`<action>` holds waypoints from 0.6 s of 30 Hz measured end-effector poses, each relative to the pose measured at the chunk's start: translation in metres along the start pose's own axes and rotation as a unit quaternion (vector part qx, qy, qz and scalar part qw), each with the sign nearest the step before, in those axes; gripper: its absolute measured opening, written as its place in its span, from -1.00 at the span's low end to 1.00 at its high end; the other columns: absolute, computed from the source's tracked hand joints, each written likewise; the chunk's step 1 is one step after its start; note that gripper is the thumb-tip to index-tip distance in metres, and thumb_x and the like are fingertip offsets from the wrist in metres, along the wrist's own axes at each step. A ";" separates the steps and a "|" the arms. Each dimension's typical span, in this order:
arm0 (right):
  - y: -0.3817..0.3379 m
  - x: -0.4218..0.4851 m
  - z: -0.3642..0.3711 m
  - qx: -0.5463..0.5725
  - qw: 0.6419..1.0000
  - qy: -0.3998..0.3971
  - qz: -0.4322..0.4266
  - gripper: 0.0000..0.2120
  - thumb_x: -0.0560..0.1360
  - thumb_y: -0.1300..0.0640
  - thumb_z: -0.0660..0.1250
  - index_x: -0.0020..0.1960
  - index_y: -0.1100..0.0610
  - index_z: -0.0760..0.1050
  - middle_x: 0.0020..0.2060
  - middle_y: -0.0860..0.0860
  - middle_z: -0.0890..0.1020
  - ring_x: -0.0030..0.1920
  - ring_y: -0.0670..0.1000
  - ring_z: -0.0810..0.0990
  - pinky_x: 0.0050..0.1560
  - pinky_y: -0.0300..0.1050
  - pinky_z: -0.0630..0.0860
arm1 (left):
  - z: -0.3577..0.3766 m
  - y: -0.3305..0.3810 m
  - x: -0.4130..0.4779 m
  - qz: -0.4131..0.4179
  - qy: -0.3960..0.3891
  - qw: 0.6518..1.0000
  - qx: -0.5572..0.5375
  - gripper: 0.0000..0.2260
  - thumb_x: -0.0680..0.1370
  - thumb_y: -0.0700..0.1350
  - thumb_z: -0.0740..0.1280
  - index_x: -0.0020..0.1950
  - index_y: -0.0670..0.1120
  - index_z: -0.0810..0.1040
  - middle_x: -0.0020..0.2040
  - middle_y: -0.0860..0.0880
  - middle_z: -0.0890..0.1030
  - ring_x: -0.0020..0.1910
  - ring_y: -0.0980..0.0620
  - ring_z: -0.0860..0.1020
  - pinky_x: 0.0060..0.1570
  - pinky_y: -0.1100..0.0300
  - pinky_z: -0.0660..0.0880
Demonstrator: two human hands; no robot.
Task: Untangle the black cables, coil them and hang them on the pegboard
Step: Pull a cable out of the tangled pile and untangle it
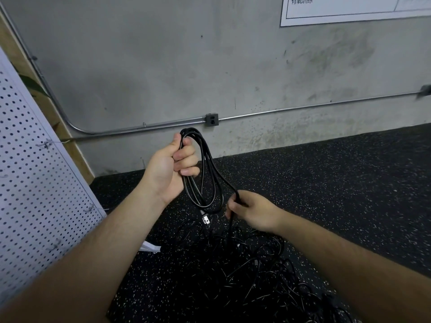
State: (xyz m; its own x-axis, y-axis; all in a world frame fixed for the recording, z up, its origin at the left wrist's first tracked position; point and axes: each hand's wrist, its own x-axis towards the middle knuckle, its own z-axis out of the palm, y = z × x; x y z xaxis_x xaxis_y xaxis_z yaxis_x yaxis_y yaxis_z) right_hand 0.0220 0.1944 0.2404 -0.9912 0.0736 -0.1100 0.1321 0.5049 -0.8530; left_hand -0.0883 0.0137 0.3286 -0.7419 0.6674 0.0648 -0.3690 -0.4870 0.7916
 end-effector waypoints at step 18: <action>-0.020 -0.007 0.018 -0.313 0.945 0.075 -0.058 -0.81 0.68 0.12 0.15 0.21 0.12 0.48 0.00 0.04 0.57 -0.13 0.09 0.58 -0.18 -0.03 0.53 | -0.021 -0.005 0.010 0.090 0.025 0.990 0.106 -0.73 0.68 0.06 0.11 -0.08 -0.08 0.41 -0.40 0.10 0.25 -0.49 0.17 0.18 -0.41 0.29 0.23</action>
State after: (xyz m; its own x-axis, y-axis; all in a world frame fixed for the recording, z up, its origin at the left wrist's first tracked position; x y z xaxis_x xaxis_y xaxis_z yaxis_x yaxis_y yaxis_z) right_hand 0.0259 0.1683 0.2496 -0.9933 0.0836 0.0799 0.0471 0.9235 -0.3807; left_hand -0.1058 0.0109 0.3120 -0.8137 0.5494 0.1898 -0.1067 -0.4621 0.8804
